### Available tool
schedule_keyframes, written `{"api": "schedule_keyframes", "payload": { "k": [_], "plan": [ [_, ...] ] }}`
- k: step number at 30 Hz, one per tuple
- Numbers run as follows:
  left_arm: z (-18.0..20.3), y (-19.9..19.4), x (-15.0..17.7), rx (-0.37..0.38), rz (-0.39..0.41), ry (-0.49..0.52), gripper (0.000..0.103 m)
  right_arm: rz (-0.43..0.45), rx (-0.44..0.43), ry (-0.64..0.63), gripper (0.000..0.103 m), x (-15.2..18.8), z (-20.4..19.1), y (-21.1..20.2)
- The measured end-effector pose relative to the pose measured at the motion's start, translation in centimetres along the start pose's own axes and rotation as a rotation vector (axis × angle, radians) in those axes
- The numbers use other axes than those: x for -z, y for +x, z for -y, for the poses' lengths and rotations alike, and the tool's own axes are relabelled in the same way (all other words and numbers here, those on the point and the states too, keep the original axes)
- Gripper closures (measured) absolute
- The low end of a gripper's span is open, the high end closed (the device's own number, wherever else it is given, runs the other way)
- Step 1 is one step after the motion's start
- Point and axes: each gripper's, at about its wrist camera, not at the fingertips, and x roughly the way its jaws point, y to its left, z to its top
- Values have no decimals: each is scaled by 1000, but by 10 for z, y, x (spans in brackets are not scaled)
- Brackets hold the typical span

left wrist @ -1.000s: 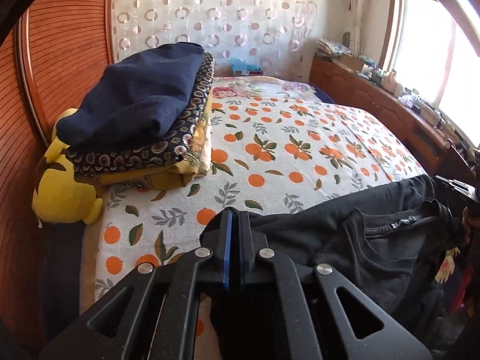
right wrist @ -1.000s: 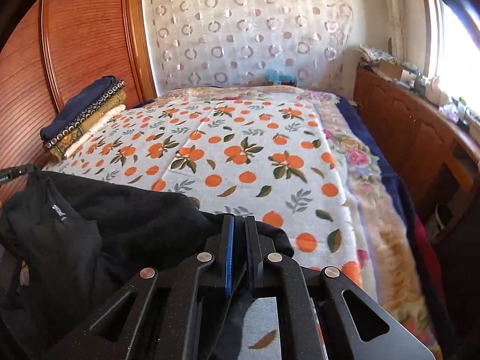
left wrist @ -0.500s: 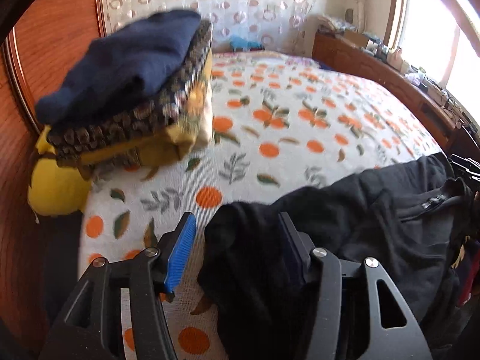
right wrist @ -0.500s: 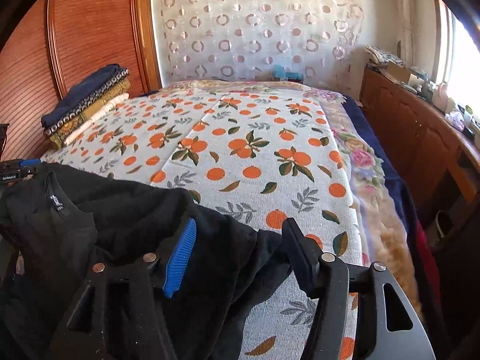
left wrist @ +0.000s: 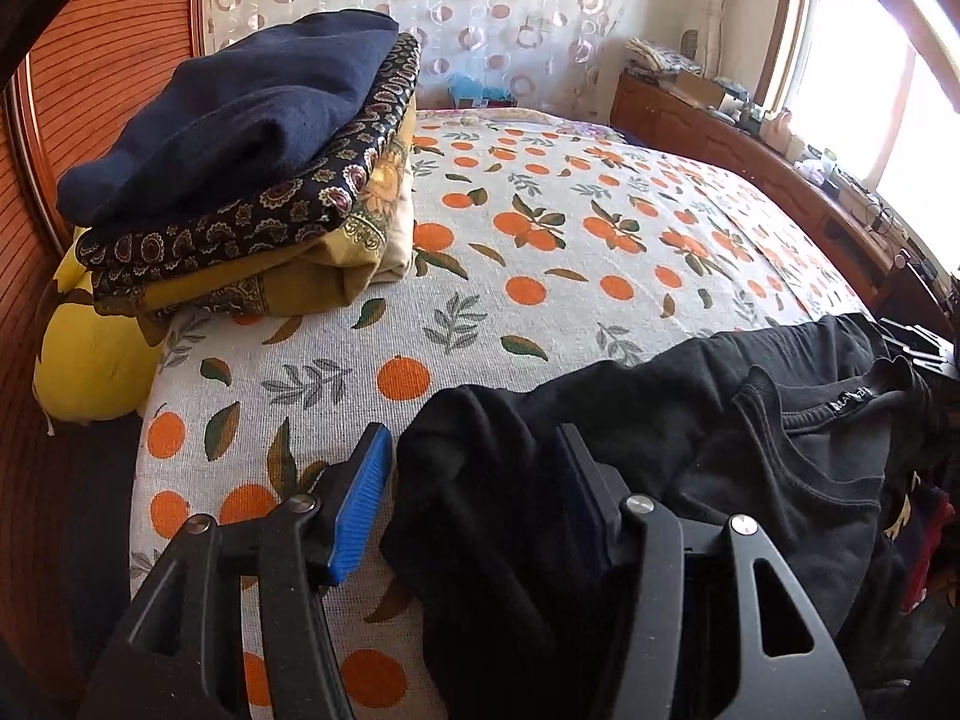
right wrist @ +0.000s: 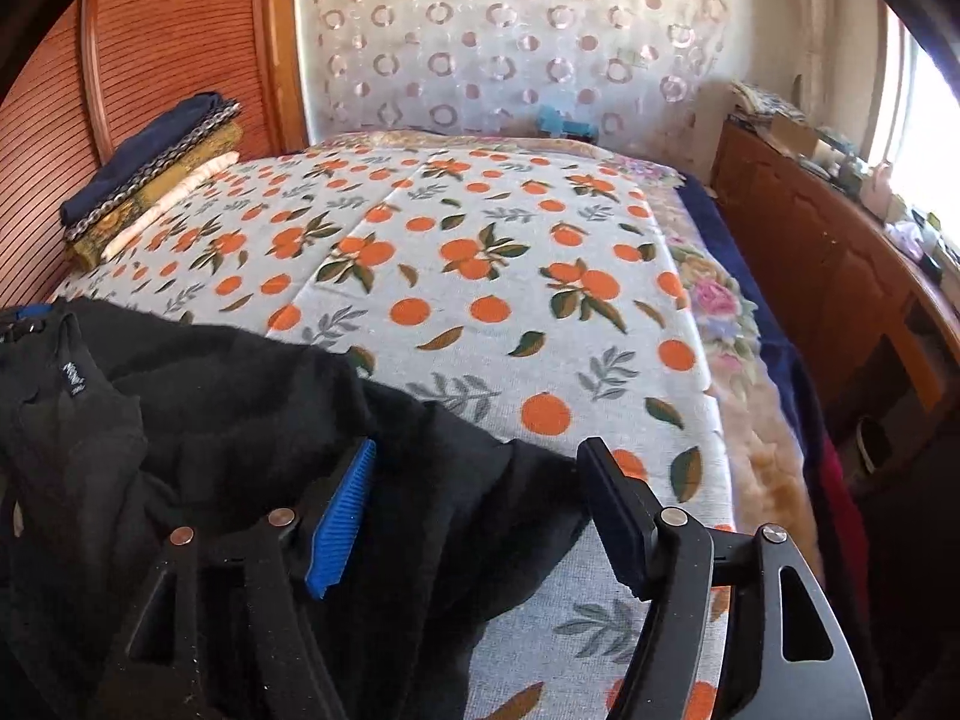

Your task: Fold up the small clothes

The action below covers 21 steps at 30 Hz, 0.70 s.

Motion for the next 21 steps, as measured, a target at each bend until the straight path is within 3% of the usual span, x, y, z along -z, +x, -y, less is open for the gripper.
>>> {"api": "schedule_keyframes", "payload": {
  "k": [3, 7, 9, 13, 16, 18, 21],
  "plan": [
    [1, 1, -1, -9, -5, 9, 47, 15, 48, 9, 30, -1, 0, -4],
    [0, 0, -1, -8, -4, 9, 47, -18, 15, 32, 30, 1, 1, 1],
    [1, 0, -1, 0, -3, 8, 52, -31, 0, 42, 30, 1, 2, 2],
    [7, -1, -1, 24, -13, 24, 73, -31, -56, 59, 31, 3, 9, -1],
    [12, -4, 1, 53, -30, 36, 88, -29, -82, 49, 53, 10, 8, -10],
    [14, -11, 2, 61, -26, 39, 91, -35, -117, 51, 86, 15, 5, -17],
    [18, -30, 2, 78, 19, 36, 92, -22, -145, 32, 90, 20, 0, -30]
  ]
}}
